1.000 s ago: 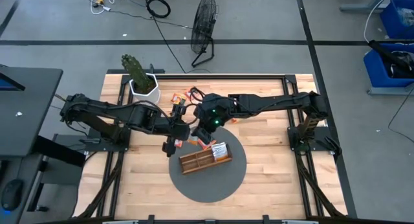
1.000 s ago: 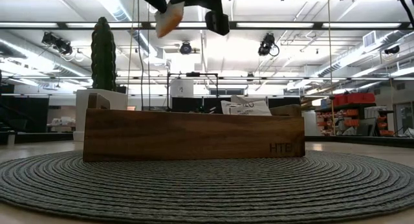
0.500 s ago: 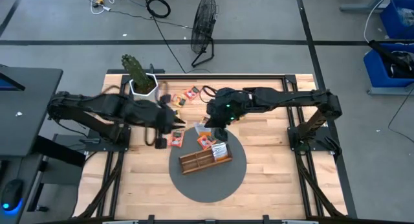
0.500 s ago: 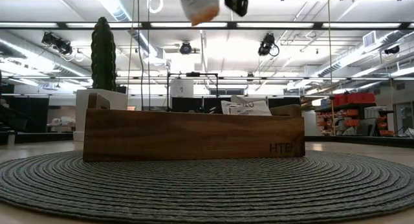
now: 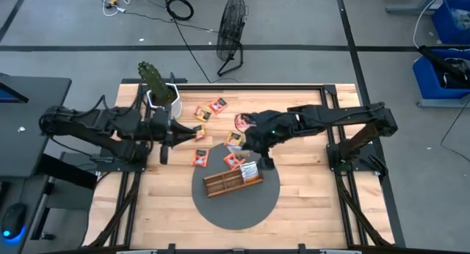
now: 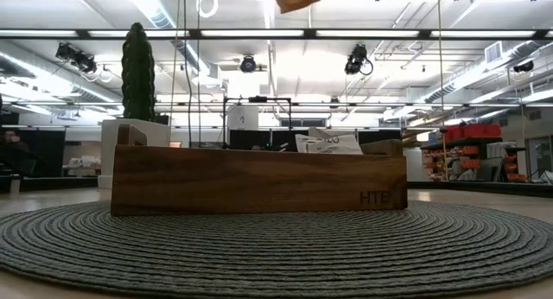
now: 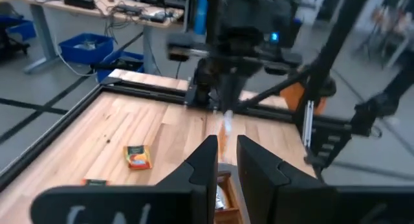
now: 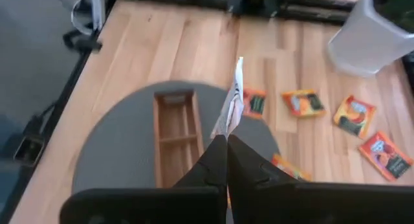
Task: Pick & Place Tea
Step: Put the white tea bag into the right section of the wooden organizer
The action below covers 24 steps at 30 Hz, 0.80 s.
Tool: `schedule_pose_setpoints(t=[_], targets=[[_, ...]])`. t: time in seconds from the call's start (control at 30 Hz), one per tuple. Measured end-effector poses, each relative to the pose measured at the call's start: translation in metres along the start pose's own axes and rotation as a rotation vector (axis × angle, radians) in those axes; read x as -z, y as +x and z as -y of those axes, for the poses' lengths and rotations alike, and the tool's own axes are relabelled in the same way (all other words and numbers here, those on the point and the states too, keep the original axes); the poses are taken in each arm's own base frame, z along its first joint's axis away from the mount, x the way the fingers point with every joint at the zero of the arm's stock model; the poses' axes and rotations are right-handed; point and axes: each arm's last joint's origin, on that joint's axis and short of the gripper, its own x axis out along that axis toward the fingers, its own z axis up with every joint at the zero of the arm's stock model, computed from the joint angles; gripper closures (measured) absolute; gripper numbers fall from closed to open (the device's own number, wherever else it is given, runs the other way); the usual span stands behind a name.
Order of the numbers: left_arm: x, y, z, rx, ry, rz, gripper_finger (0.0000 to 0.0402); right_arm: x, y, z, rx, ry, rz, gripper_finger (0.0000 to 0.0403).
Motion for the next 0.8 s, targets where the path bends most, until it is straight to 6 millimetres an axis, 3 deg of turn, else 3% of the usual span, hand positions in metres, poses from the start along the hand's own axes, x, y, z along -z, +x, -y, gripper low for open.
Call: schedule_pose_setpoints(t=[0.13,0.33,0.57,0.8], targets=[[0.017,-0.010,-0.008,-0.012,-0.102,0.069,0.0341,0.006,0.004,-0.011,-0.011,-0.087,-0.037,0.0403],[0.038,-0.019,-0.017,-0.030,-0.225,0.114,0.0342,0.032,0.016,-0.026,-0.044,-0.131,-0.049,0.0403],[0.040,-0.021,-0.019,-0.049,-0.260,0.136,0.0341,0.075,0.030,-0.036,-0.020,-0.180,0.052,0.0403],[0.040,-0.021,-0.020,-0.093,-0.287,0.149,0.0342,0.125,0.058,-0.047,-0.059,-0.284,0.039,0.0403]])
